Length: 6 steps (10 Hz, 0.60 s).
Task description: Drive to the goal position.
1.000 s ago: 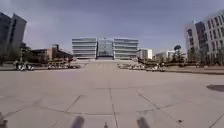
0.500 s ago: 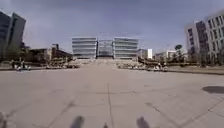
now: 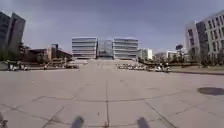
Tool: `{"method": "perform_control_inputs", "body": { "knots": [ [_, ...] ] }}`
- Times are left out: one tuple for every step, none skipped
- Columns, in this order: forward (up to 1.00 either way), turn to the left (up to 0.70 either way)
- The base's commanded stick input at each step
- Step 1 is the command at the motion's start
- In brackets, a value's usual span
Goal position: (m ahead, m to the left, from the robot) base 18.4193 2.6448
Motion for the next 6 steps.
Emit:
{"method": "perform_control_inputs", "body": {
  "knots": [
    [0.99,0.0],
    [0.99,0.0],
    [0.99,0.0],
    [0.99,0.0],
    [0.99,0.0],
    [0.99,0.0]
  ]
}}
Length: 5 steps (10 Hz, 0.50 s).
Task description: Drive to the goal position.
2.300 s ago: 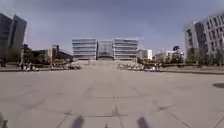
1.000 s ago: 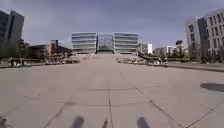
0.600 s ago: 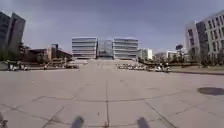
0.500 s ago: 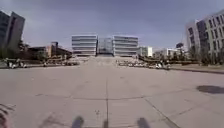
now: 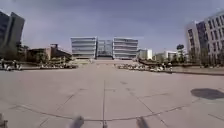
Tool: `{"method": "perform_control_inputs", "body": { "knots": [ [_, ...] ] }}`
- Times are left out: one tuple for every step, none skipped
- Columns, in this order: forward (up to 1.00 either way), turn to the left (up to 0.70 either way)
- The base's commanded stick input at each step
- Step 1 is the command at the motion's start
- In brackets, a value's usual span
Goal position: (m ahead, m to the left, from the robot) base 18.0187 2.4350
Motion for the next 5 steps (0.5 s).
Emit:
{"method": "perform_control_inputs", "body": {
  "knots": [
    [1.0,0.0],
    [0.99,0.0],
    [0.99,0.0],
    [0.99,0.0],
    [0.99,0.0]
  ]
}}
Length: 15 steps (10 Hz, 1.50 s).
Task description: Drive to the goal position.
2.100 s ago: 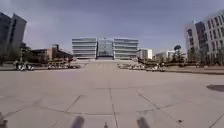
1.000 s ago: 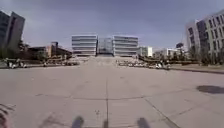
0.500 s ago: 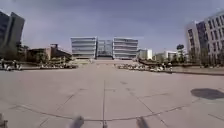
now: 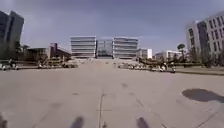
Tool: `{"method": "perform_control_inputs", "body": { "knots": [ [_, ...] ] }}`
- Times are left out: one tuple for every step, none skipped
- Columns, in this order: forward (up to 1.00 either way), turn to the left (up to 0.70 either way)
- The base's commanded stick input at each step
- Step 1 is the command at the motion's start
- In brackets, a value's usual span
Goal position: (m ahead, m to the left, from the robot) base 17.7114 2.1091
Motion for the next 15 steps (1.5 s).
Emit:
{"method": "perform_control_inputs", "body": {
  "knots": [
    [0.99,0.0],
    [0.99,0.0],
    [0.99,0.0],
    [0.99,0.0],
    [0.99,0.0],
    [0.99,0.0],
    [0.99,0.0],
    [0.99,0.0],
    [0.99,0.0],
    [0.99,0.0],
    [0.99,0.0],
    [0.99,0.0],
    [0.99,0.0],
    [0.99,0.0],
    [0.99,0.0]
  ]
}}
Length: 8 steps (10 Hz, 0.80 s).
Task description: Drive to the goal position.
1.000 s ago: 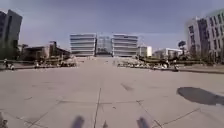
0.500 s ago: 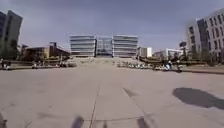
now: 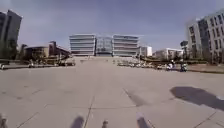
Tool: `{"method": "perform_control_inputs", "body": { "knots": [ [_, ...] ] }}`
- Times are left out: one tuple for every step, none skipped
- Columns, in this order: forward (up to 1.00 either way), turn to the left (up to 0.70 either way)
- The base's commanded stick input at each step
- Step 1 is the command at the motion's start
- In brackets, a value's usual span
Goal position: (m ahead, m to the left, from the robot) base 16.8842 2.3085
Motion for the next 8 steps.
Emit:
{"method": "perform_control_inputs", "body": {
  "knots": [
    [0.99,0.0],
    [0.99,0.0],
    [0.99,0.0],
    [0.99,0.0],
    [0.99,0.0],
    [0.99,0.0],
    [0.99,0.0],
    [0.99,0.0]
  ]
}}
